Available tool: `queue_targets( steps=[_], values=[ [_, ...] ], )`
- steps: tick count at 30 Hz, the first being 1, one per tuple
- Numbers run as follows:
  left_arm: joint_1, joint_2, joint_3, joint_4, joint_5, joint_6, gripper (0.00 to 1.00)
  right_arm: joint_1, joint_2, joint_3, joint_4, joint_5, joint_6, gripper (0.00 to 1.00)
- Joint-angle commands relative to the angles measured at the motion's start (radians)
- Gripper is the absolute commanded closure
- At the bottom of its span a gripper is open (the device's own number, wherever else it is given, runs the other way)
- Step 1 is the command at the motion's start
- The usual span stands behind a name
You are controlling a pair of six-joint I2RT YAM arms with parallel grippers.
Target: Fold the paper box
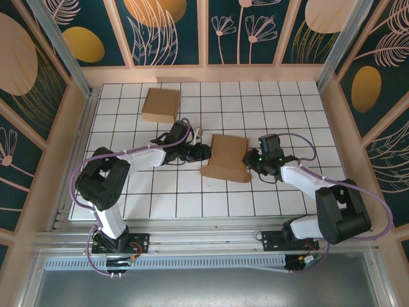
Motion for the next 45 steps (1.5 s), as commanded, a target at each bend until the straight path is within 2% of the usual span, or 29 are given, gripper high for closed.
queue_targets(
  steps=[1,3,5,7,12,14,17,19,23,28,32,35,39,42,45],
  values=[
    [-0.005,-0.105,0.046,-0.094,-0.151,0.087,0.64,0.005,-0.043,0.041,-0.041,0.065,-0.021,0.65],
    [-0.004,-0.116,0.068,-0.117,-0.221,0.113,0.63,0.005,-0.062,0.058,-0.043,0.091,-0.023,0.58],
    [-0.001,-0.071,0.114,-0.152,-0.196,0.132,0.60,0.003,-0.050,0.074,-0.039,0.110,-0.046,0.49],
    [-0.002,0.017,0.145,-0.156,-0.115,0.137,0.56,-0.007,-0.010,0.087,-0.035,0.093,-0.061,0.42],
    [-0.003,0.108,0.127,-0.062,-0.057,0.099,0.49,-0.009,0.093,0.069,0.056,0.006,-0.073,0.39],
    [-0.002,0.134,0.118,-0.029,-0.039,0.091,0.48,-0.009,0.131,0.065,0.093,-0.025,-0.077,0.44],
    [-0.003,0.139,0.076,0.067,0.032,0.085,0.49,-0.010,0.170,0.050,0.152,-0.060,-0.060,0.63],
    [-0.005,0.140,0.048,0.135,0.088,0.066,0.57,-0.009,0.189,0.042,0.180,-0.078,-0.047,0.72],
    [-0.013,0.153,0.032,0.182,0.115,0.020,0.66,-0.005,0.217,0.032,0.211,-0.102,-0.033,0.72],
    [-0.012,0.117,0.036,0.186,0.092,0.003,0.66,-0.039,0.226,0.000,0.256,-0.136,-0.018,0.76],
    [-0.001,0.005,0.051,0.124,-0.011,0.032,0.48,-0.156,0.256,-0.024,0.281,-0.292,-0.042,0.77],
    [0.048,-0.057,0.023,0.115,-0.060,-0.029,0.40,-0.221,0.312,0.001,0.231,-0.393,-0.105,0.78],
    [0.100,-0.080,-0.033,0.195,-0.009,-0.142,0.32,-0.301,0.385,0.037,0.198,-0.492,-0.151,0.78],
    [0.101,-0.004,-0.019,0.224,0.077,-0.152,0.27,-0.327,0.429,0.084,0.131,-0.478,-0.208,0.78],
    [0.101,0.045,-0.034,0.319,0.140,-0.198,0.21,-0.346,0.456,0.105,0.116,-0.490,-0.224,0.78]
  ],
)
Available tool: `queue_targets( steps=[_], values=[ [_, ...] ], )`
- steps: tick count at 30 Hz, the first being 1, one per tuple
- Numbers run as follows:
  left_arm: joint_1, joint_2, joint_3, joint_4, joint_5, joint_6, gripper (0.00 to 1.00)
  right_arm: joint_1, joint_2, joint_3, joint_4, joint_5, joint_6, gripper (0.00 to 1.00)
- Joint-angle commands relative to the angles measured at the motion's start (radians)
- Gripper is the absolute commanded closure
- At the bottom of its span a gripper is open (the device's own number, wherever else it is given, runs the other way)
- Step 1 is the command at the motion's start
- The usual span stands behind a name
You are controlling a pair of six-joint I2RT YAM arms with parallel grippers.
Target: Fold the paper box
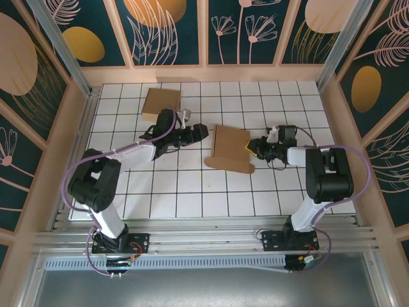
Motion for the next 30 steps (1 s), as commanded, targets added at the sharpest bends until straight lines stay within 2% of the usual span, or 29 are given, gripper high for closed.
queue_targets(
  steps=[1,5,11,16,20,25,28,30],
  values=[
    [-0.008,0.072,-0.029,0.113,0.117,-0.079,0.17,-0.029,0.080,-0.008,-0.185,0.097,-0.066,0.78],
    [-0.011,0.150,-0.016,0.246,0.213,-0.139,0.02,-0.043,0.106,0.010,-0.195,0.096,-0.085,0.78],
    [-0.035,0.248,0.021,0.324,0.261,-0.198,0.01,-0.060,0.132,0.025,-0.186,0.069,-0.085,0.78],
    [-0.056,0.299,0.010,0.399,0.240,-0.271,0.03,-0.059,0.135,0.028,-0.185,0.074,-0.078,0.78],
    [-0.071,0.329,-0.005,0.570,0.256,-0.392,0.10,-0.060,0.132,0.023,-0.181,0.072,-0.076,0.78],
    [-0.086,0.346,0.008,0.618,0.251,-0.454,0.27,-0.060,0.116,0.017,-0.177,0.056,-0.073,0.76],
    [-0.087,0.317,0.003,0.572,0.228,-0.448,0.35,-0.059,0.062,0.032,-0.195,0.042,-0.070,0.66],
    [-0.086,0.283,0.009,0.474,0.190,-0.418,0.40,-0.058,-0.022,0.052,-0.233,0.062,-0.072,0.58]
  ],
)
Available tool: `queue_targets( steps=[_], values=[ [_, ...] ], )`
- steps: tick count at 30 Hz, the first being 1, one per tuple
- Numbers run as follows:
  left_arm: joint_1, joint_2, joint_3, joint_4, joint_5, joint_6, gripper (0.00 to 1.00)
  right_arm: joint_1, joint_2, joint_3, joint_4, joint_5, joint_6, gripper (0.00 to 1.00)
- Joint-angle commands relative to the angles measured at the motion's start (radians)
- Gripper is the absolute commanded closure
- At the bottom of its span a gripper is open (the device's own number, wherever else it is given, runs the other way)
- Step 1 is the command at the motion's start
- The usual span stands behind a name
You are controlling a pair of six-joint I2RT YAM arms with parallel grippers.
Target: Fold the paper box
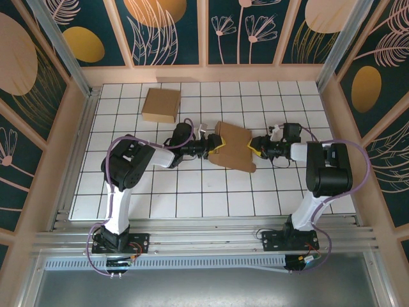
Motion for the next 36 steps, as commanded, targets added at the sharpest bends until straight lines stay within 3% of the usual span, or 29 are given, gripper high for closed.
queue_targets(
  steps=[1,4,7,10,14,17,23,27,30,33,36],
  values=[
    [-0.006,-0.063,0.007,-0.082,-0.053,0.012,0.43,-0.003,-0.105,0.006,-0.162,0.152,-0.015,0.55],
    [-0.003,-0.120,0.002,-0.166,-0.106,0.028,0.45,0.008,-0.269,0.034,-0.189,0.232,-0.030,0.44],
    [0.012,-0.188,-0.008,-0.242,-0.159,0.026,0.45,0.069,-0.414,0.059,-0.190,0.346,-0.134,0.25],
    [0.040,-0.256,-0.017,-0.321,-0.204,-0.003,0.45,0.242,-0.536,0.028,-0.109,0.507,-0.396,0.18],
    [0.068,-0.310,0.000,-0.438,-0.215,-0.034,0.46,0.478,-0.634,-0.102,0.102,0.573,-0.870,0.15],
    [0.080,-0.351,-0.017,-0.444,-0.231,-0.072,0.46,0.614,-0.650,-0.199,0.237,0.671,-1.189,0.02],
    [0.096,-0.409,-0.025,-0.484,-0.240,-0.157,0.51,0.691,-0.511,-0.237,0.369,0.848,-1.484,0.01],
    [0.096,-0.427,-0.029,-0.498,-0.240,-0.208,0.52,0.713,-0.379,-0.241,0.597,0.997,-1.592,0.01],
    [0.096,-0.438,-0.029,-0.503,-0.241,-0.224,0.52,0.716,-0.301,-0.206,0.649,1.002,-1.619,0.02],
    [0.096,-0.444,-0.029,-0.497,-0.230,-0.245,0.52,0.719,-0.240,-0.164,0.631,0.992,-1.621,0.06],
    [0.095,-0.451,-0.035,-0.481,-0.214,-0.273,0.51,0.729,-0.189,-0.150,0.673,1.045,-1.646,0.20]
  ],
)
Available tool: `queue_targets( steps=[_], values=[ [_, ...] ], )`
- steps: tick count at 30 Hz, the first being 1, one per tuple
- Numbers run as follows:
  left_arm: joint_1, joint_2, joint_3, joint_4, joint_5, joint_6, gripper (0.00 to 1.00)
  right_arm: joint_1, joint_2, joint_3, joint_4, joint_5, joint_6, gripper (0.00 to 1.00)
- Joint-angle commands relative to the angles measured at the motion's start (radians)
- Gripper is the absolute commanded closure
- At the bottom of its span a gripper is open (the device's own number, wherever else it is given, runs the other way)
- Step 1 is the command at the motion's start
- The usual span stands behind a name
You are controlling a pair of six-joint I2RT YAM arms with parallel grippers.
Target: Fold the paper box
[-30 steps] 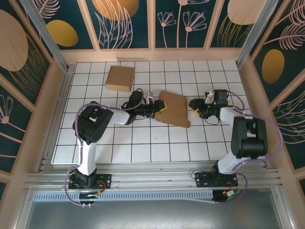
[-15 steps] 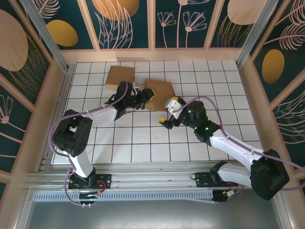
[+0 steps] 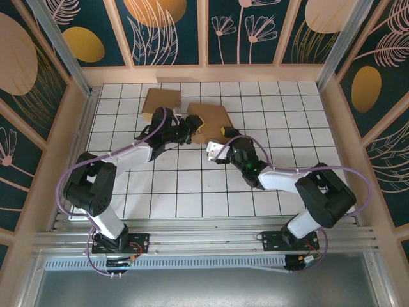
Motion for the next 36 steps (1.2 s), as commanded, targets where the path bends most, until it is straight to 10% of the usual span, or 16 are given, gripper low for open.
queue_targets(
  steps=[1,9,17,26,31,36],
  values=[
    [-0.002,-0.045,-0.014,-0.043,0.048,-0.183,0.51,0.018,0.051,0.032,0.120,0.085,-0.061,0.25],
    [-0.001,-0.078,-0.064,0.027,0.067,-0.261,0.47,0.023,0.067,0.048,0.166,0.111,-0.064,0.46],
    [0.021,-0.196,-0.061,-0.006,-0.038,-0.193,0.17,0.006,-0.064,0.055,-0.056,0.045,0.027,0.55],
    [0.044,-0.473,0.136,-0.377,-0.446,0.615,0.01,-0.029,-0.240,0.451,-1.151,-0.280,0.152,0.53],
    [0.044,-0.630,0.018,-0.333,-0.374,1.000,0.01,-0.028,-0.051,0.803,-1.704,-0.320,0.167,0.51],
    [0.044,-0.718,-0.065,-0.328,-0.288,1.061,0.01,-0.029,0.164,1.033,-1.930,-0.255,0.191,0.51]
  ],
)
